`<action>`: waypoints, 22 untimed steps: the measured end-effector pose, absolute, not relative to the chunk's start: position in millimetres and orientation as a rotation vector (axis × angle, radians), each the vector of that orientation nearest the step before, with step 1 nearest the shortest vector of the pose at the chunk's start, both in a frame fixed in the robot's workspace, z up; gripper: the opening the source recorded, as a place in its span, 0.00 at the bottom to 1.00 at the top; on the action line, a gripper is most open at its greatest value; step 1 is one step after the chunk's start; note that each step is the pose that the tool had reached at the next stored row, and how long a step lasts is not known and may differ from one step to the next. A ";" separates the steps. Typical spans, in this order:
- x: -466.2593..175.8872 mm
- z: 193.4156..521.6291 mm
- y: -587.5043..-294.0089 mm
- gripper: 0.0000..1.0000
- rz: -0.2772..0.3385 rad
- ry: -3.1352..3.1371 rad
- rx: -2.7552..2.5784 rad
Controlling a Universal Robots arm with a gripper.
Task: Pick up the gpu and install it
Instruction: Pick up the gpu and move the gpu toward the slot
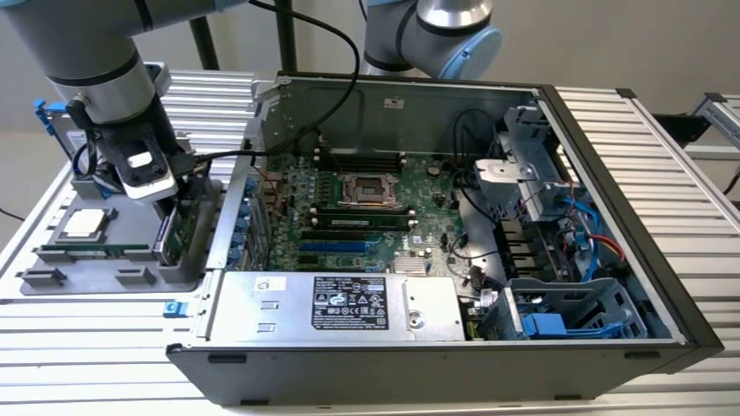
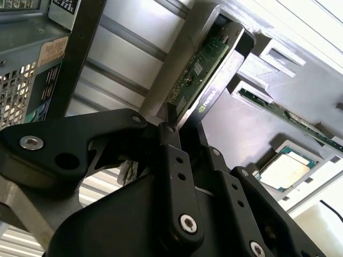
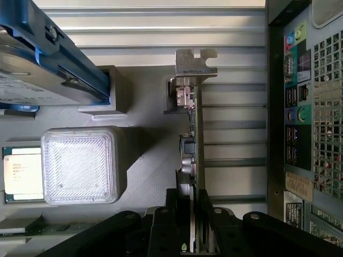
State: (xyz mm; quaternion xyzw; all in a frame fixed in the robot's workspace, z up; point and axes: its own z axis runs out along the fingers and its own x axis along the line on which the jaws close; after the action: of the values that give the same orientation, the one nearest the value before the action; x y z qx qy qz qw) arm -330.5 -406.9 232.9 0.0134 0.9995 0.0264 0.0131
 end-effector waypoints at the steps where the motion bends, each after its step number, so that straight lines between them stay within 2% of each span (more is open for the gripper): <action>1: -330.5 232.9 -406.9 0.00 0.082 3.114 0.042; 22: -330.5 244.2 -406.8 0.00 0.083 3.114 0.042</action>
State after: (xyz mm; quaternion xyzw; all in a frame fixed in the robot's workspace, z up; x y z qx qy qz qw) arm -330.5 -406.8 244.2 0.0134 0.9995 0.0265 0.0132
